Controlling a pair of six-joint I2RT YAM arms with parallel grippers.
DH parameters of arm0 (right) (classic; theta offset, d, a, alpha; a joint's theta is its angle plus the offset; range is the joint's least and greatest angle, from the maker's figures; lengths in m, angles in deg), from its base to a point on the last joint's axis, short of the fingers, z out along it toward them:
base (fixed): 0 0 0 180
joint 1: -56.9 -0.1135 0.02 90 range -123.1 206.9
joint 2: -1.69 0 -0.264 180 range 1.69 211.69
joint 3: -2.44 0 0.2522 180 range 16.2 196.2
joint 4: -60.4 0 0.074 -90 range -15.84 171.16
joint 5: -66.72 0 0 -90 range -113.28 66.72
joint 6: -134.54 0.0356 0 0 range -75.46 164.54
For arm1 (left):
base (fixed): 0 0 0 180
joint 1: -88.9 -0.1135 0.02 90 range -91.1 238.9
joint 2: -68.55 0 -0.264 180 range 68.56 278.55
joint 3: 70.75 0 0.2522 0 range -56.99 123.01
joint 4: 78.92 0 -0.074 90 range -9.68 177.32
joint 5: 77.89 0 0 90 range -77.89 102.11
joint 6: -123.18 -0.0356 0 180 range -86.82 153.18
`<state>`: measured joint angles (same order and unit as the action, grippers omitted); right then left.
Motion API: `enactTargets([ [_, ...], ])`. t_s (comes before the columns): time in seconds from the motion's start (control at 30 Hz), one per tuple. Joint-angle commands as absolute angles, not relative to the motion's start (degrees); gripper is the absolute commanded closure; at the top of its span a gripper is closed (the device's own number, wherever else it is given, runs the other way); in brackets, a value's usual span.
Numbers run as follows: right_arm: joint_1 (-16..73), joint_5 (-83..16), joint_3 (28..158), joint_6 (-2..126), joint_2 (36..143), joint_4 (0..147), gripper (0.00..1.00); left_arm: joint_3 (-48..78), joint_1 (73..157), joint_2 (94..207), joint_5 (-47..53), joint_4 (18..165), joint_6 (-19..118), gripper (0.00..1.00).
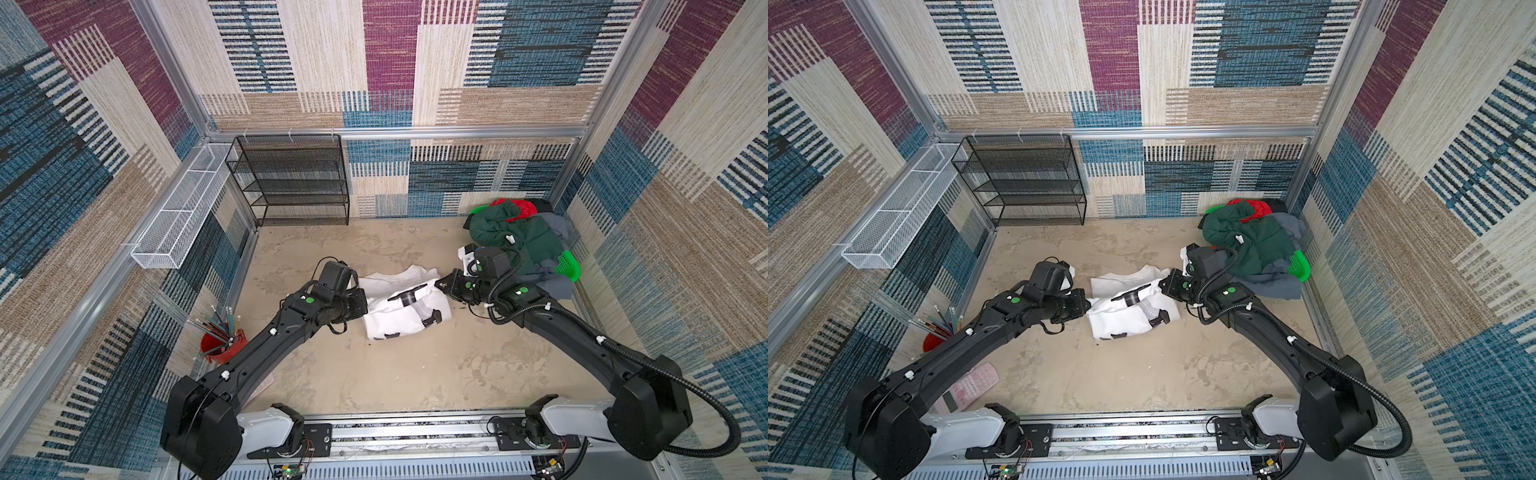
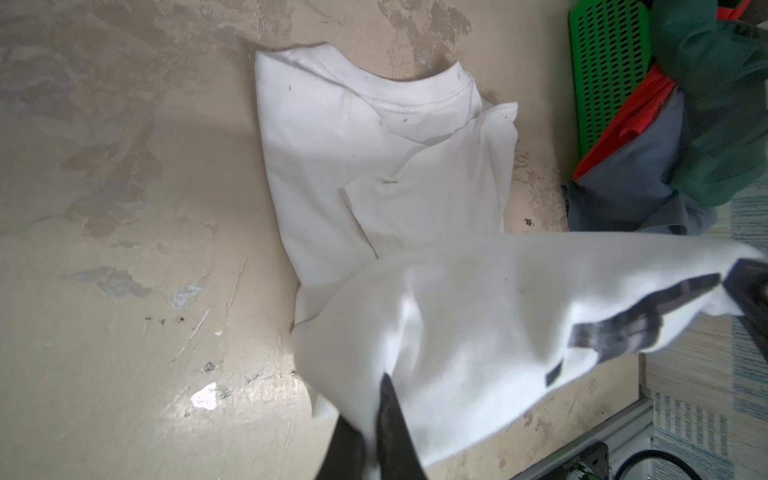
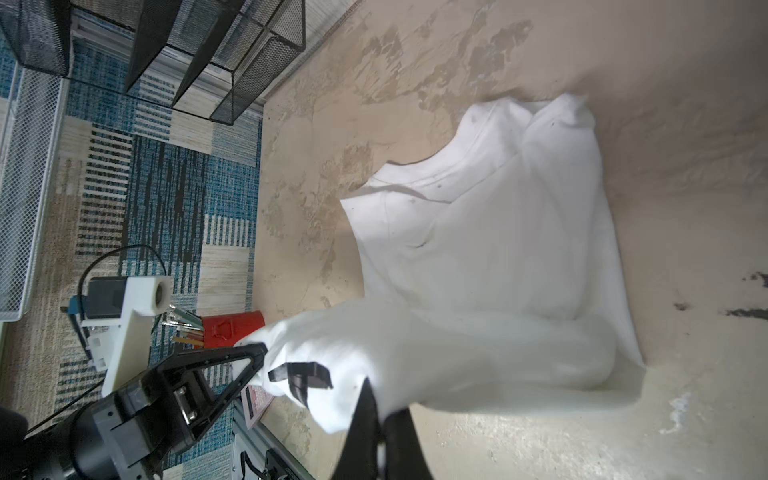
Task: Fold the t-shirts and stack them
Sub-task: 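Lift the shirt's near edge with both grippers and fold it away from the robot, then release the folded edge and open both grippers above the shirt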
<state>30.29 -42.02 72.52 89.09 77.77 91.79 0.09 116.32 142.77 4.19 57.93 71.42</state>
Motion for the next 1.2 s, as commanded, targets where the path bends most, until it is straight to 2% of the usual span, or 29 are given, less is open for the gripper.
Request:
enactTargets([
  [0.0, 30.4, -41.8, 73.9, 89.2, 79.8, 87.5, 1.00, 2.6, 115.7, 145.1, 3.3, 59.3, 69.8, 1.00],
  [0.17, 31.1, -38.3, 76.8, 87.0, 83.3, 89.2, 1.00, 5.0, 114.6, 149.2, 2.4, 60.3, 69.7, 1.00],
  [0.63, 34.0, -40.6, 80.5, 86.0, 94.0, 83.6, 1.00, 15.2, 111.4, 163.8, 0.9, 60.6, 68.4, 1.00],
  [0.9, 35.3, -39.9, 86.1, 84.7, 100.3, 83.5, 1.00, 18.8, 110.8, 167.3, 2.4, 61.6, 68.5, 1.00],
  [1.03, 36.2, -39.3, 88.6, 83.2, 104.2, 82.9, 0.94, 19.4, 109.7, 170.1, 3.4, 65.3, 68.1, 1.00],
  [1.07, 36.5, -38.6, 89.2, 83.2, 105.4, 83.1, 0.90, 19.8, 109.2, 171.5, 3.6, 67.3, 66.8, 0.99],
  [1.1, 37.0, -37.7, 89.6, 83.0, 106.6, 82.6, 0.76, 21.1, 108.9, 173.7, 5.2, 68.4, 65.3, 0.82],
  [1.13, 37.5, -37.2, 90.0, 82.8, 107.8, 81.5, 0.56, 23.2, 108.3, 176.4, 5.4, 68.9, 63.9, 0.59],
  [1.17, 37.9, -37.5, 90.6, 82.2, 109.3, 80.6, 0.38, 26.7, 107.7, 179.4, 4.7, 68.1, 62.4, 0.52],
])
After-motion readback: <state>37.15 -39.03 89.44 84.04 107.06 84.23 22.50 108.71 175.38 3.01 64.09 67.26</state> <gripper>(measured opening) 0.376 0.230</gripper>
